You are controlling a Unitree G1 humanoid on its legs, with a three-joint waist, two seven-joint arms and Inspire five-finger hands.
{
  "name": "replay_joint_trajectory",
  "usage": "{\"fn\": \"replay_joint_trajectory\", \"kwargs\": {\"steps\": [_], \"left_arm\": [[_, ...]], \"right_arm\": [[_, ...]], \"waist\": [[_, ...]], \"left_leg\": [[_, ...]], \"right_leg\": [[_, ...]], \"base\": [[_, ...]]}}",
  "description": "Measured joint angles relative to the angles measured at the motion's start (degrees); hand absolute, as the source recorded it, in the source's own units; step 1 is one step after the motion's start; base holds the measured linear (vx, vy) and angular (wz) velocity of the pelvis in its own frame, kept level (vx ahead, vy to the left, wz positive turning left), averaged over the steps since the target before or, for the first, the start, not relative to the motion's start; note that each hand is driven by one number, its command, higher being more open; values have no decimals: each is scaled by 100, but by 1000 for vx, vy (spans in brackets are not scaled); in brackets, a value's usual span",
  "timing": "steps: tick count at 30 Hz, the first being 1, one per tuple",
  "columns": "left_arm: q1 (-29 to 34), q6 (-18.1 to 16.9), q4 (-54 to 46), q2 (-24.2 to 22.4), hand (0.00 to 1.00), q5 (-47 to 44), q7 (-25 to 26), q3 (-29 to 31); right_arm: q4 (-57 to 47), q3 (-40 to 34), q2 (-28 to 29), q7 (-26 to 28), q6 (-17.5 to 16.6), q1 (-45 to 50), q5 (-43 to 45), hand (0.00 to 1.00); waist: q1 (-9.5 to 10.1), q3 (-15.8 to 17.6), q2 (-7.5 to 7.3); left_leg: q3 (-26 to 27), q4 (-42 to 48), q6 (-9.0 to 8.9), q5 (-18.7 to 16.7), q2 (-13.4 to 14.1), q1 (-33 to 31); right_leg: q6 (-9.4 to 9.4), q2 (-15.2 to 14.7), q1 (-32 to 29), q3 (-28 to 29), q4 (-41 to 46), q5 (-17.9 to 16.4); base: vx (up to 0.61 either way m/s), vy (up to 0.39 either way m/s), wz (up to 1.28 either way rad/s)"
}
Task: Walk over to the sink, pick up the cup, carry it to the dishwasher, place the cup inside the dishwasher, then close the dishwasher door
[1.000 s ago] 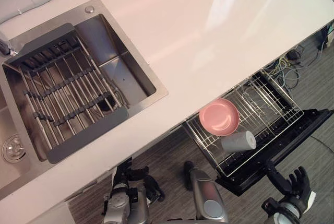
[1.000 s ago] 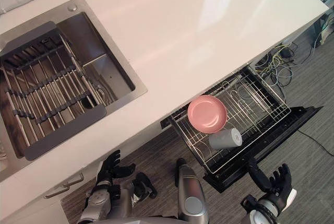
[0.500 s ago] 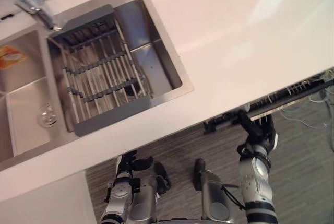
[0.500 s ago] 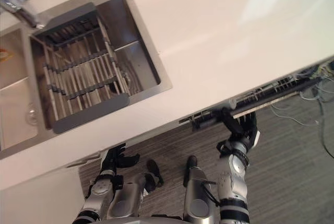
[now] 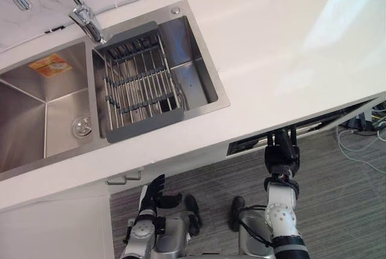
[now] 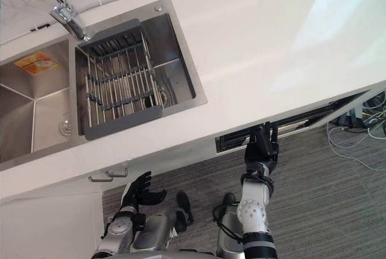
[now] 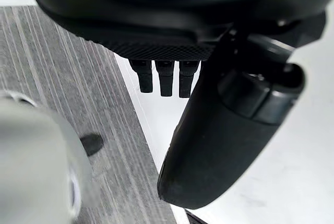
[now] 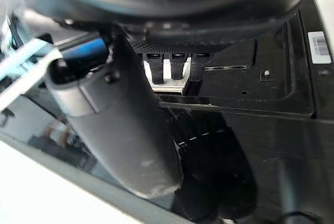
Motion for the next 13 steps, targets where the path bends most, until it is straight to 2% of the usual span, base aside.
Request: {"fn": "replay_joint_trajectory", "kwargs": {"steps": [4, 6, 9, 10, 13], "left_arm": [[130, 7, 253, 110, 90, 79, -1, 8], [168, 8, 298, 153, 90, 80, -1, 8], [190, 9, 401, 180, 90, 80, -1, 8], [210, 9, 401, 206, 90, 80, -1, 8], [224, 9, 401, 264, 90, 80, -2, 7]], "right_arm": [[9, 205, -285, 359, 211, 447, -791, 90], [27, 222, -385, 369, 337, 580, -1217, 90], [60, 244, -610, 573, 642, 954, -2632, 90], [192, 245, -663, 656, 751, 1029, -3217, 90], [1013, 187, -630, 653, 993, 1044, -4458, 90]], "waist": [[-78, -350, -35], [-125, -475, -74], [-130, -687, -171], [-130, -767, -258], [-128, -865, -427]], "left_leg": [[-152, -220, -35, 39, -46, 211], [-154, -292, -40, 61, -58, 252], [-163, -402, -48, 119, -59, 318], [-173, -461, -47, 195, -70, 332], [-260, -565, -56, 259, -70, 385]], "right_leg": [[26, 48, 203, 1, -197, 26], [29, 54, 227, 4, -242, 33], [36, 98, 316, 3, -410, 106], [35, 103, 339, -3, -475, 135], [27, 135, 470, -100, -645, 211]], "base": [[60, 2, -3], [37, 11, -2], [10, 3, -1], [11, -1, 4], [-8, -5, 10]]}}
